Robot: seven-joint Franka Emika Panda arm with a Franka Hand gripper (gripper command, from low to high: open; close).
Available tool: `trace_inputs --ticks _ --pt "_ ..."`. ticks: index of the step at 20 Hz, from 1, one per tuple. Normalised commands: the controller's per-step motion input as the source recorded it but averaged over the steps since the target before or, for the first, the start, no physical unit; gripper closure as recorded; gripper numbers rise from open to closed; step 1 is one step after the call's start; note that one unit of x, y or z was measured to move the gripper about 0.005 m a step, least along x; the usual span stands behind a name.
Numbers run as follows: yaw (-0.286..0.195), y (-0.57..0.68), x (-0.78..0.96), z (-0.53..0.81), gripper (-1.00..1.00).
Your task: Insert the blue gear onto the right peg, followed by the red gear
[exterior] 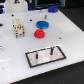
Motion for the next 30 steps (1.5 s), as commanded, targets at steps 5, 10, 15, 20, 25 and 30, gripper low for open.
trace_inputs --ticks 5,10,15,20,25,30 --pt "0.000 0.40 -0.62 -0.22 -1.00" --pt "0.000 0.38 -0.60 -0.27 -1.00" --pt "0.000 0.32 -0.57 -0.36 -1.00" --pt "0.000 0.22 -0.48 -0.44 -1.00" --pt "0.000 0.16 -0.42 -0.47 -1.00" --pt "0.000 0.13 -0.41 -0.50 -1.00"
